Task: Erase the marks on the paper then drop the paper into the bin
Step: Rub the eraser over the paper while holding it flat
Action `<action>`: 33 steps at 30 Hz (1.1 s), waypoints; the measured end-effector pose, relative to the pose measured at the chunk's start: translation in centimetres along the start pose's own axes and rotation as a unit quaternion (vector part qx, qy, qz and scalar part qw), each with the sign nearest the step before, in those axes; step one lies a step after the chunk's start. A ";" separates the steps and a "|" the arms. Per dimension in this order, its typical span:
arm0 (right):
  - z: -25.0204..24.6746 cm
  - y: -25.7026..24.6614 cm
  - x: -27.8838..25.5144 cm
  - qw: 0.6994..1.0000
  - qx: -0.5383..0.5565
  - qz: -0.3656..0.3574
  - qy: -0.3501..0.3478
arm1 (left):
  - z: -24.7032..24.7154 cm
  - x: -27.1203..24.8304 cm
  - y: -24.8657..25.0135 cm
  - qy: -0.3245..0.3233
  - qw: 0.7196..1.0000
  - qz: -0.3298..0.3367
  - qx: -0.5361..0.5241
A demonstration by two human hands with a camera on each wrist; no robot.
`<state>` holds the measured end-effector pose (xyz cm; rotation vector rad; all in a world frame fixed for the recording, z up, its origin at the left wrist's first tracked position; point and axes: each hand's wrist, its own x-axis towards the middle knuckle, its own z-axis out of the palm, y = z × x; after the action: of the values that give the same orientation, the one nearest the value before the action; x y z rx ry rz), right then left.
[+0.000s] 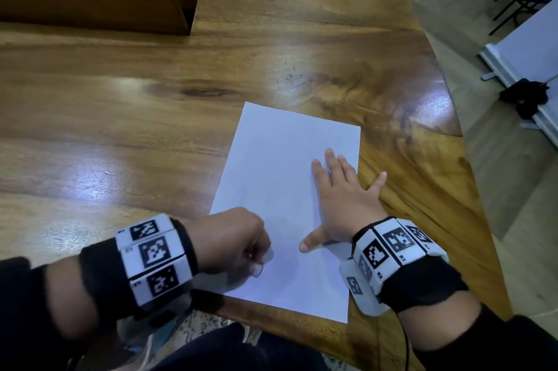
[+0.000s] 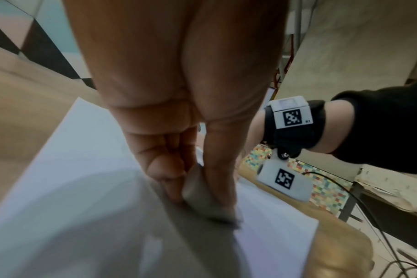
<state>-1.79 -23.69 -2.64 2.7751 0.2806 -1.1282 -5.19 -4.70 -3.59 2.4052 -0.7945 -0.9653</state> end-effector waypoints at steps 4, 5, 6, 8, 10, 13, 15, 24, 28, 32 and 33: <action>0.0 -0.1 0.2 1.000 0.001 0.001 0.001 | -2.8 3.8 1.1 0.083 0.996 -0.011 0.041; 0.0 -0.1 0.2 1.000 0.002 0.002 0.000 | -3.0 4.5 1.3 0.109 0.993 -0.016 0.035; 0.0 -0.1 0.2 1.000 0.002 0.003 0.000 | -2.9 4.6 1.4 0.126 0.991 -0.015 0.030; 0.0 0.0 0.2 1.000 0.002 0.003 0.000 | -1.7 3.4 1.4 0.110 0.994 0.004 0.026; 0.1 0.1 0.2 1.000 0.005 0.000 0.006 | -0.3 1.4 1.4 0.036 0.999 0.009 -0.018; 0.1 0.0 0.0 1.000 0.003 -0.003 0.010 | -0.3 1.0 1.6 -0.029 0.999 -0.008 -0.036; 0.1 -0.1 0.1 1.000 0.001 -0.001 0.008 | -1.7 2.5 1.7 0.001 1.000 -0.004 0.006; 0.2 0.0 0.1 1.000 0.001 -0.005 0.008 | 1.4 1.8 1.4 -0.046 0.996 0.004 0.075; 0.1 -0.1 0.1 1.000 -0.003 -0.003 0.008 | -1.4 2.7 1.6 0.032 0.991 -0.109 -0.075; 0.0 -0.1 0.1 1.000 -0.004 0.000 0.007 | -2.1 2.8 1.2 0.114 0.984 -0.077 -0.116; 0.0 -0.1 0.1 1.000 -0.003 0.000 0.007 | -1.2 2.4 0.7 0.104 0.989 -0.069 -0.084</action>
<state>-1.75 -23.62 -2.72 2.7789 0.2862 -1.1066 -3.13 -6.54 -3.51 2.3861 -0.4589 -0.7812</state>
